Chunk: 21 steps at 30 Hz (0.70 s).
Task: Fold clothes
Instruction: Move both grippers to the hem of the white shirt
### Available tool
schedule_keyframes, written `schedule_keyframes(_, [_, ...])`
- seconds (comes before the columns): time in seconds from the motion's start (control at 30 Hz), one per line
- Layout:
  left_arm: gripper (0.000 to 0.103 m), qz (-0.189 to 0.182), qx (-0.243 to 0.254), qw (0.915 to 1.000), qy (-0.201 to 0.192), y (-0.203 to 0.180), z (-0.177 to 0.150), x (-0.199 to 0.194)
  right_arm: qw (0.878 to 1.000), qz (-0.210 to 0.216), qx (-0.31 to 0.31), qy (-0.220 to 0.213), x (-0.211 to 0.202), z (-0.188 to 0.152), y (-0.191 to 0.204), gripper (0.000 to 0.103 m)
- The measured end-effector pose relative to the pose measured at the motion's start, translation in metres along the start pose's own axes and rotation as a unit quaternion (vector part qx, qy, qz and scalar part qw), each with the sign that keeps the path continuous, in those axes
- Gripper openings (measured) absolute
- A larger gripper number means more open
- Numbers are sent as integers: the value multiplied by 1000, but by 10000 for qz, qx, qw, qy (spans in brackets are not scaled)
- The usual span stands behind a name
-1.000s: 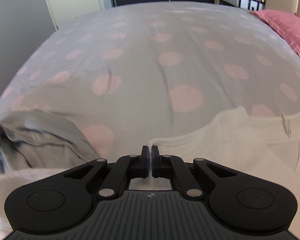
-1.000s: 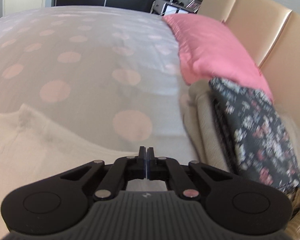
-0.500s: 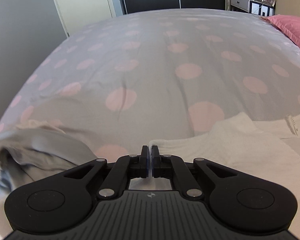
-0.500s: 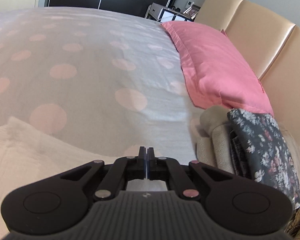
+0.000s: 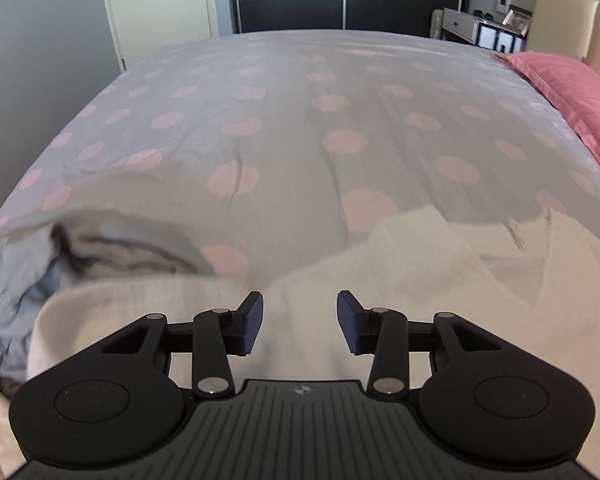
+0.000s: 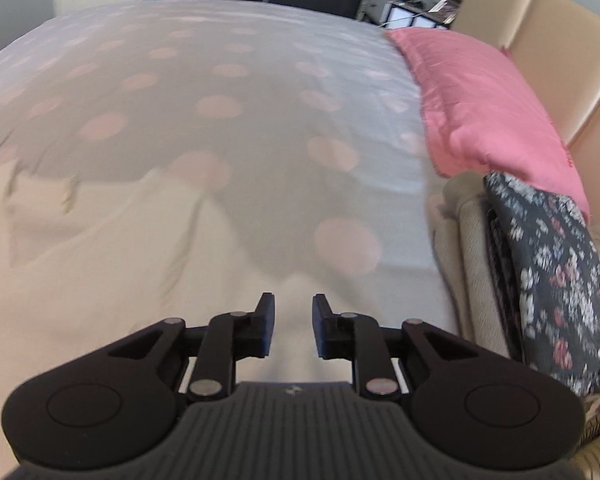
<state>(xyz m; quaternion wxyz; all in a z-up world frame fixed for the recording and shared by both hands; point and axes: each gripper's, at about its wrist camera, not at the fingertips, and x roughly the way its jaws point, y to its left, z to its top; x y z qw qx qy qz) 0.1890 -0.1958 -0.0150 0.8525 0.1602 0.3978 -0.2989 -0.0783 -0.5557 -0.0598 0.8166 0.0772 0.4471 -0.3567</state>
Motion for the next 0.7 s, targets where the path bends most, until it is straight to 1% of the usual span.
schedule_keyframes(0.17, [39,-155,137,9995,221,-1,-44,-48,9973,606,-286,298,-54,-55,21,24])
schedule_keyframes(0.23, [39,-185,185,9990,359,0,-63,-64,9949,831,-387,427,-73,-78,28,28])
schedule_keyframes(0.27, [41,-208,191,9986,453,1,-74,-71,9936,909,-447,495,-81,-90,32,31])
schedule_keyframes(0.33, [44,-318,175,9970,683,3,-95,-82,9900,1107,-579,656,-94,-116,39,31])
schedule_keyframes(0.4, [44,-423,234,9943,948,3,-116,-91,9854,1285,-721,849,-104,-139,47,32])
schedule_keyframes(0.43, [44,-459,282,9928,1069,3,-127,-96,9834,1358,-759,933,-108,-151,50,33])
schedule_keyframes(0.5, [44,-374,426,9899,1299,-1,-146,-103,9794,1468,-830,1114,-116,-175,57,34])
schedule_keyframes(0.63, [44,-332,631,9838,1644,-4,-181,-115,9724,1543,-844,1535,-126,-218,64,34])
schedule_keyframes(0.7, [44,-313,733,9802,1814,-5,-198,-121,9695,1586,-830,1671,-133,-234,63,34])
